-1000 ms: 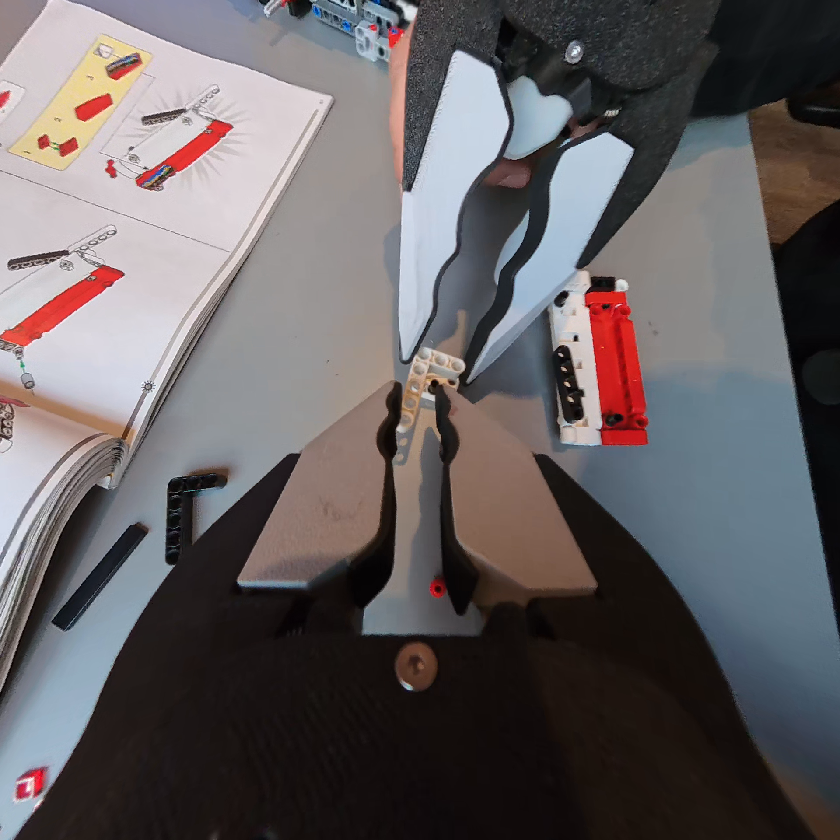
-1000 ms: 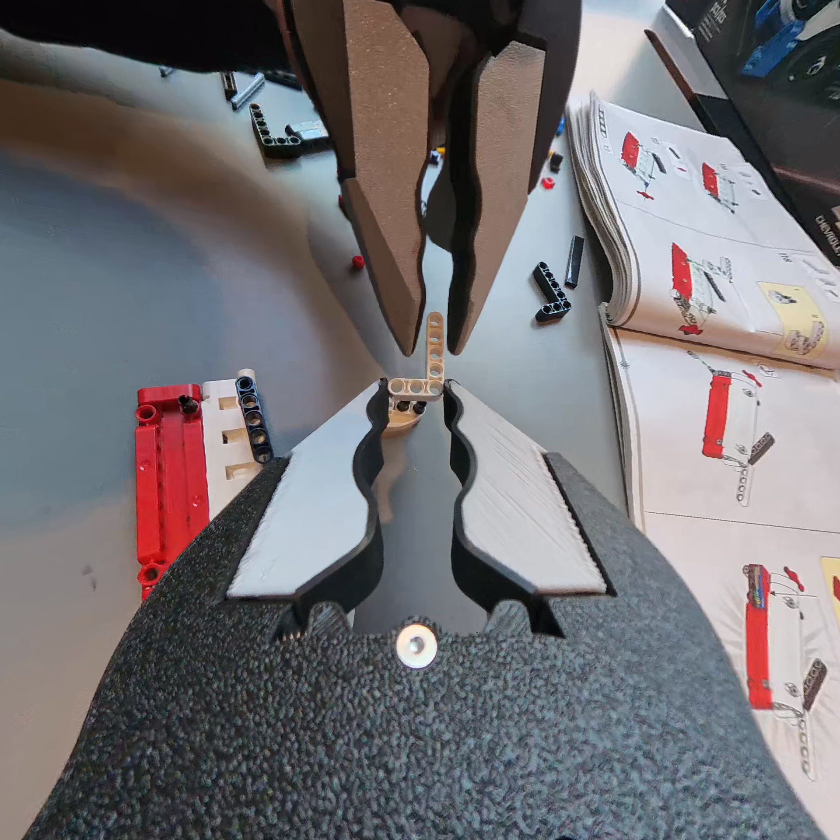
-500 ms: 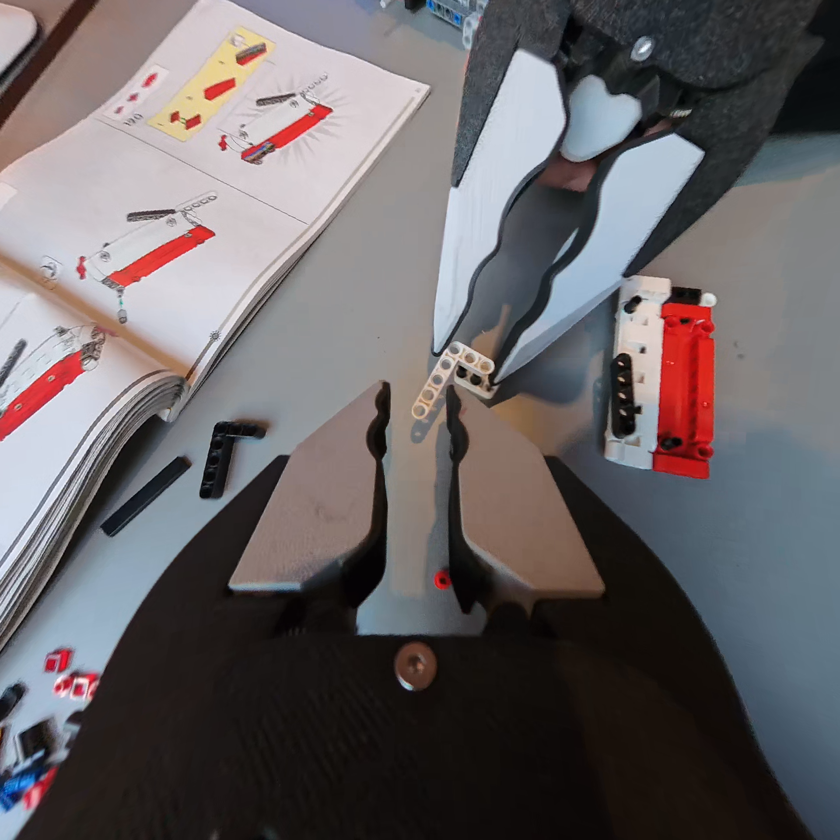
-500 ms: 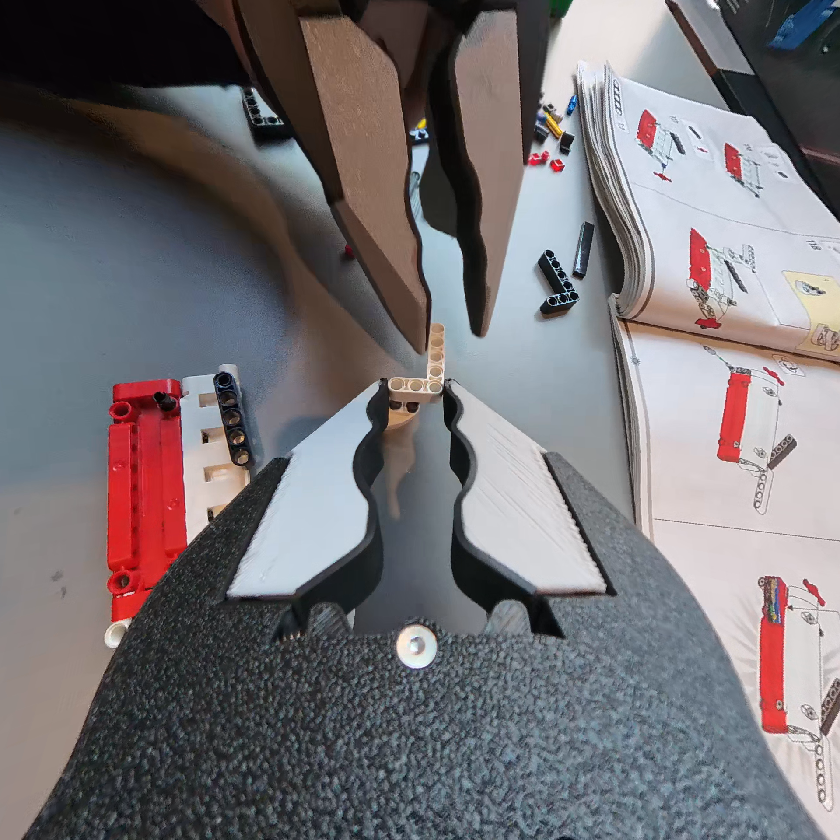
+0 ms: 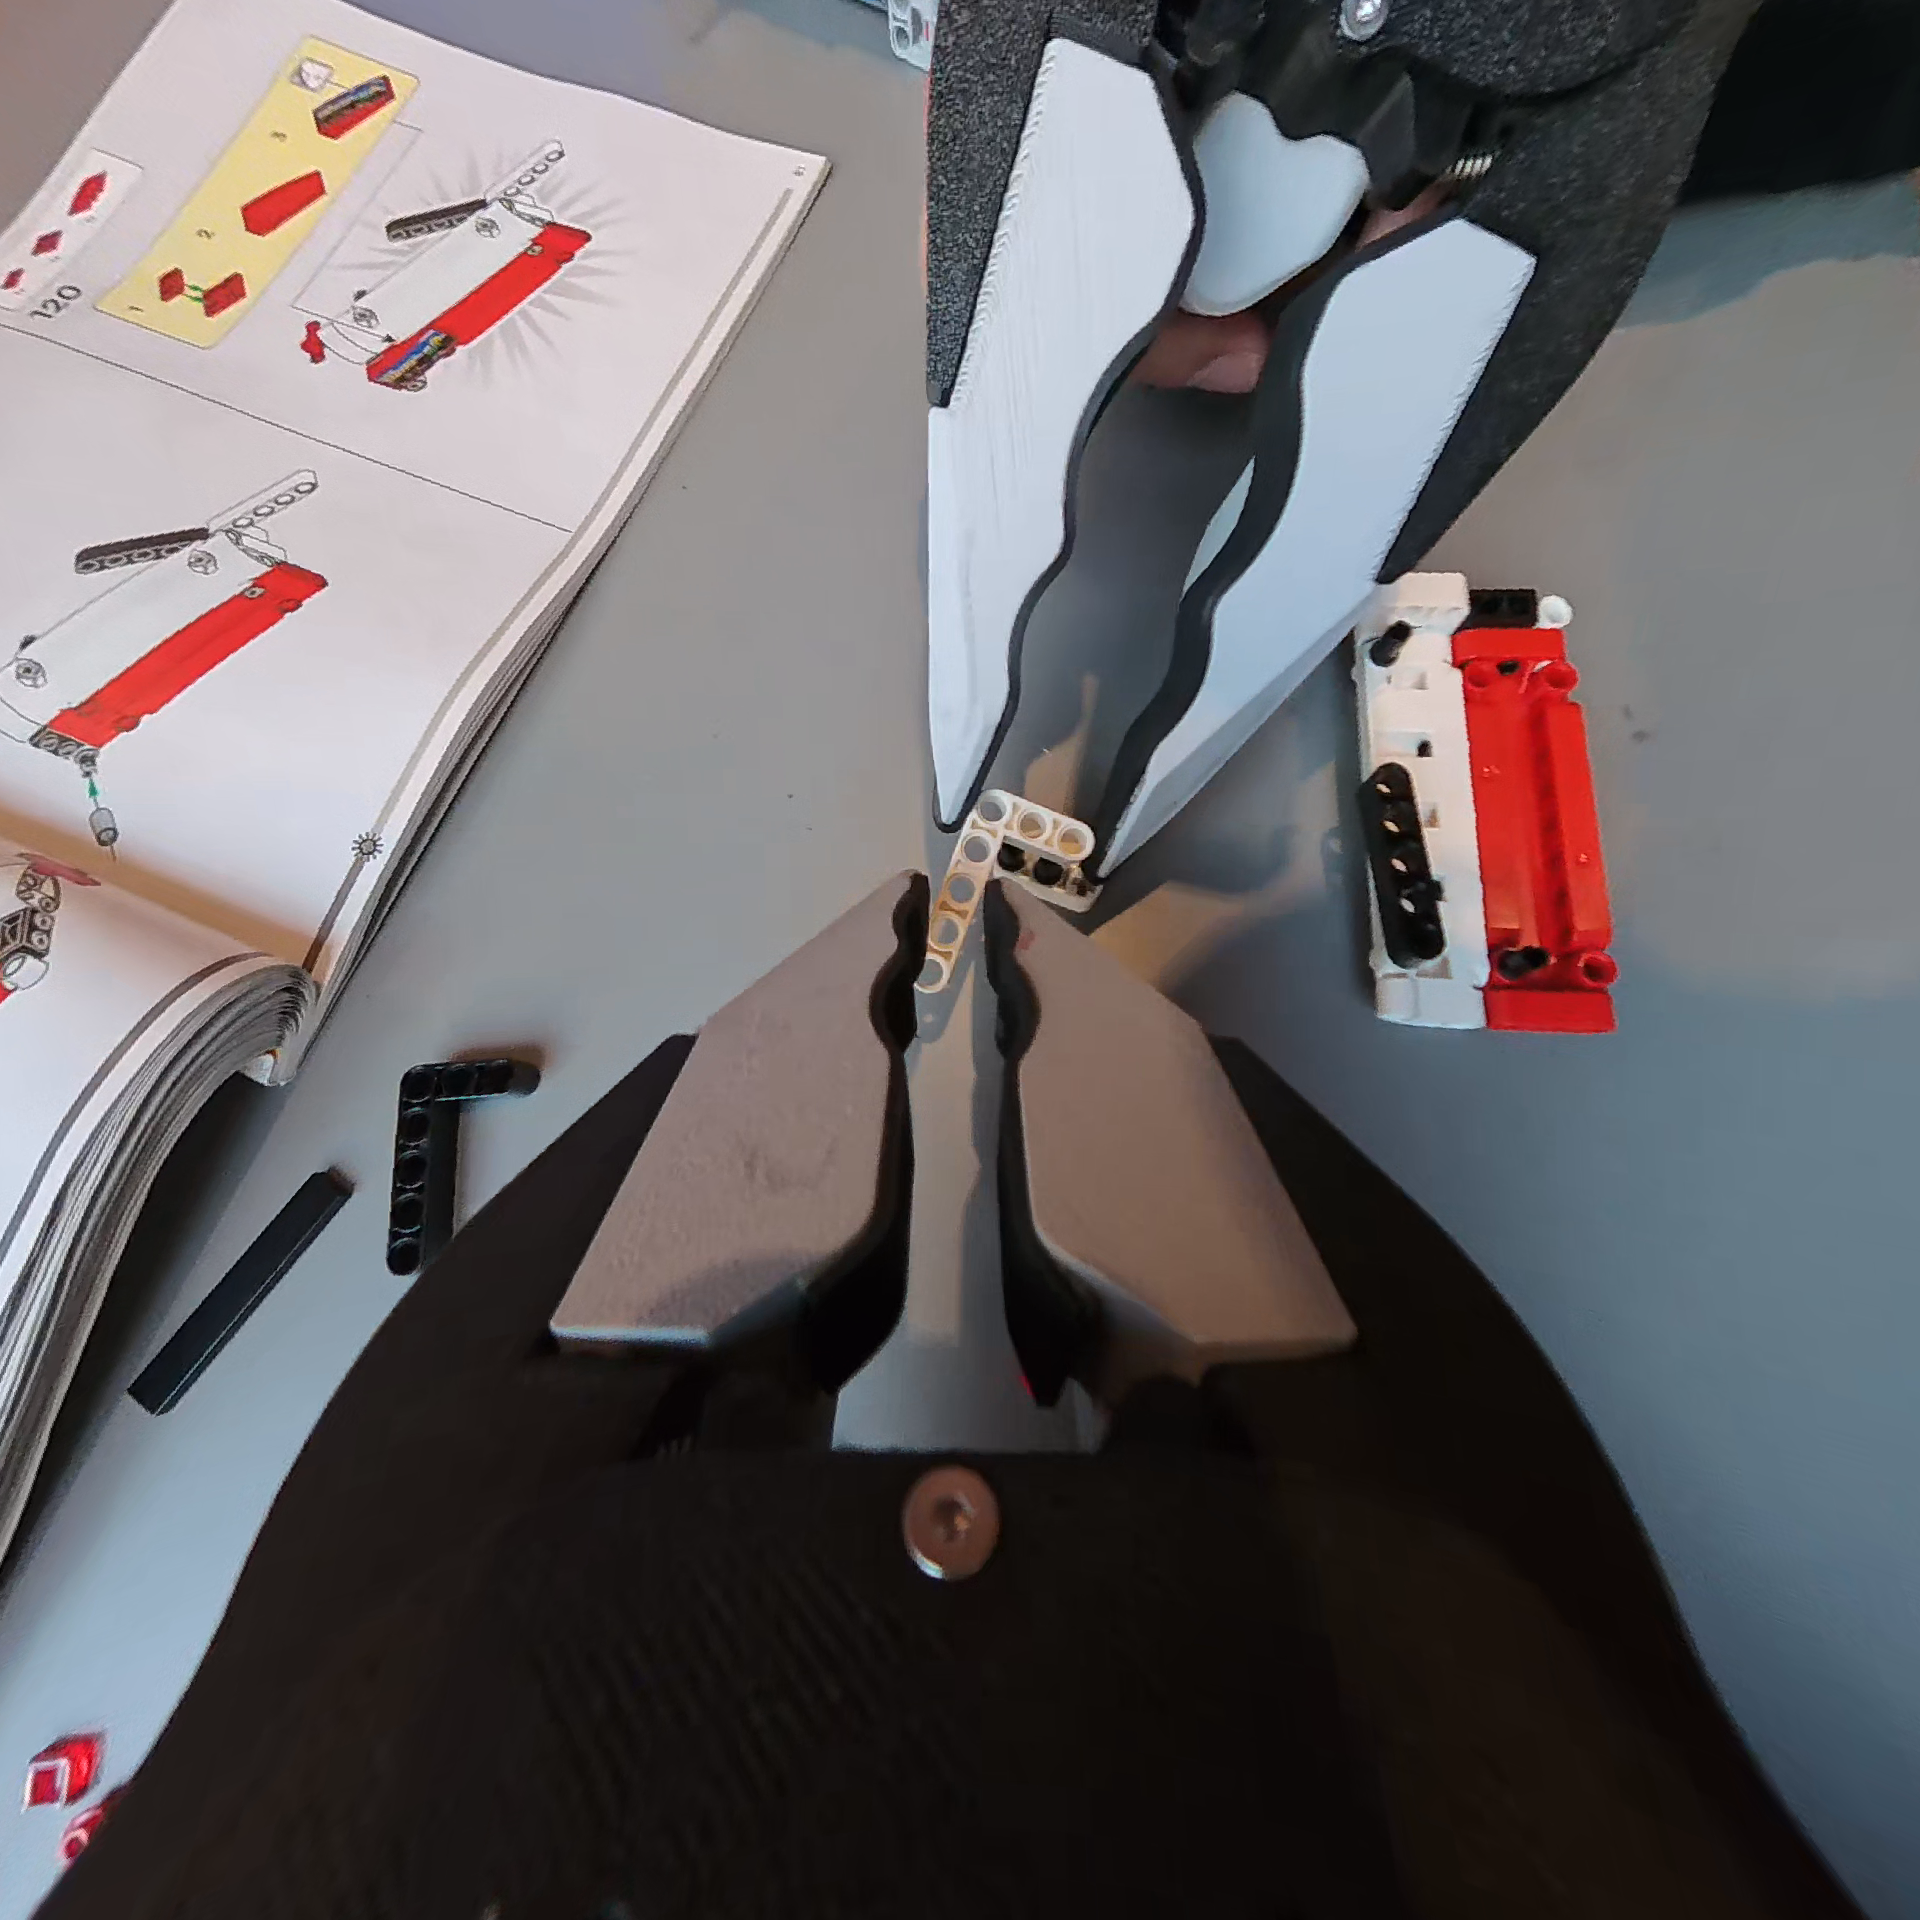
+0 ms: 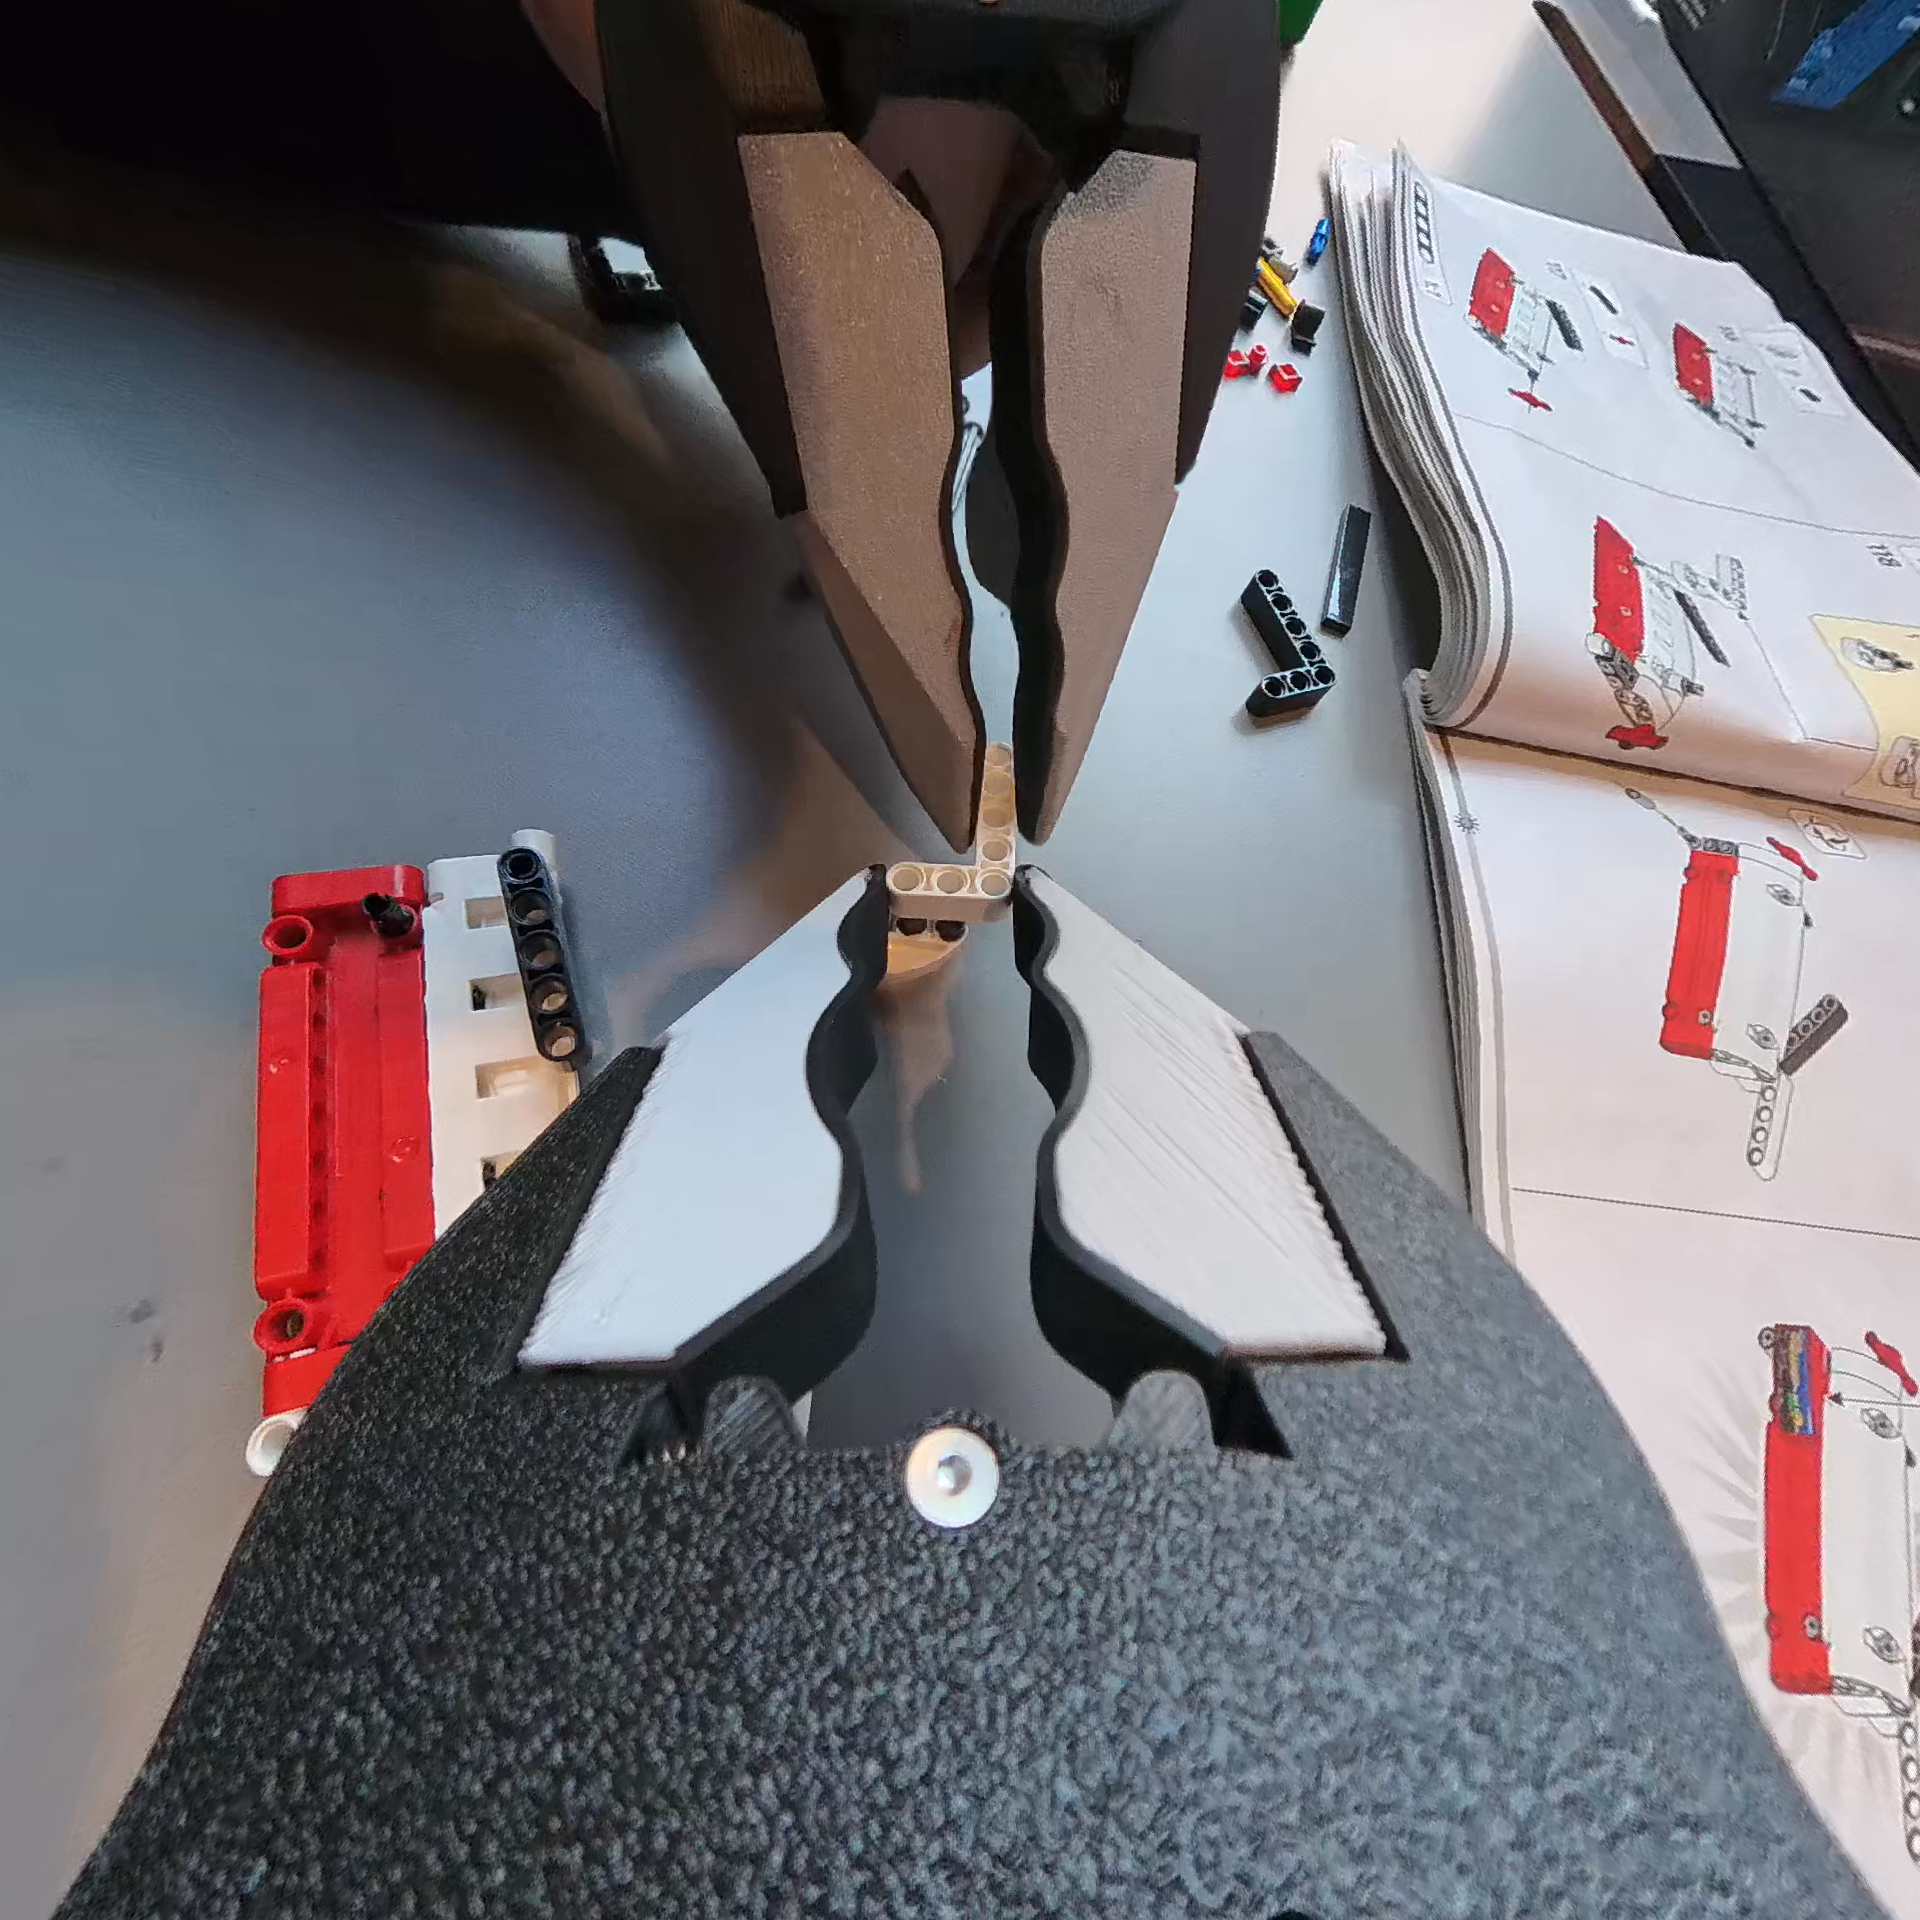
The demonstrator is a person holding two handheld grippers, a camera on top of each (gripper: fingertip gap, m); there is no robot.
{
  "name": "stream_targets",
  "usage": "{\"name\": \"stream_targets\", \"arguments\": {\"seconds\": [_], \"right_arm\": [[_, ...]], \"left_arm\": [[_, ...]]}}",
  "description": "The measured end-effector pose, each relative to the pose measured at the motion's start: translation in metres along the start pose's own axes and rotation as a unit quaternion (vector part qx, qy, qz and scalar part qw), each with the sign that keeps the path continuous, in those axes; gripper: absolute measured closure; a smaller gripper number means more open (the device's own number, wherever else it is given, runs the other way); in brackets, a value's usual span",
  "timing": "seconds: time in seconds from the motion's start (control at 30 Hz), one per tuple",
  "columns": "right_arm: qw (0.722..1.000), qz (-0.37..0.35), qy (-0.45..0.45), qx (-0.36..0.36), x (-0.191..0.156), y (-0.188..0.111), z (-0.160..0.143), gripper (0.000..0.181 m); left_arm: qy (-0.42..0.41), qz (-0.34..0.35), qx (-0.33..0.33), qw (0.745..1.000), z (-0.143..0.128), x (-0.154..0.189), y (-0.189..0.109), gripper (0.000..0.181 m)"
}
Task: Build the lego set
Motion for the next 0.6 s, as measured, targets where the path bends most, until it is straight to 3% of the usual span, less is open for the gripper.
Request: {"name": "stream_targets", "arguments": {"seconds": [0.6], "right_arm": [[0.999,-0.008,-0.004,-0.031,0.001,0.0036,0.0004,0.157]], "left_arm": [[0.042,0.025,-0.026,0.999,0.0019,0.0038,-0.0012,0.176]]}}
Point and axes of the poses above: each gripper's, where its closed fingertips meet, y out along the fingers, z out of its top, x = y × z across the jaws, the point moved 8 cm from there along -y, back along the fingers, and after that the axes turned 9 degrees about y, right-handed, at the moved point
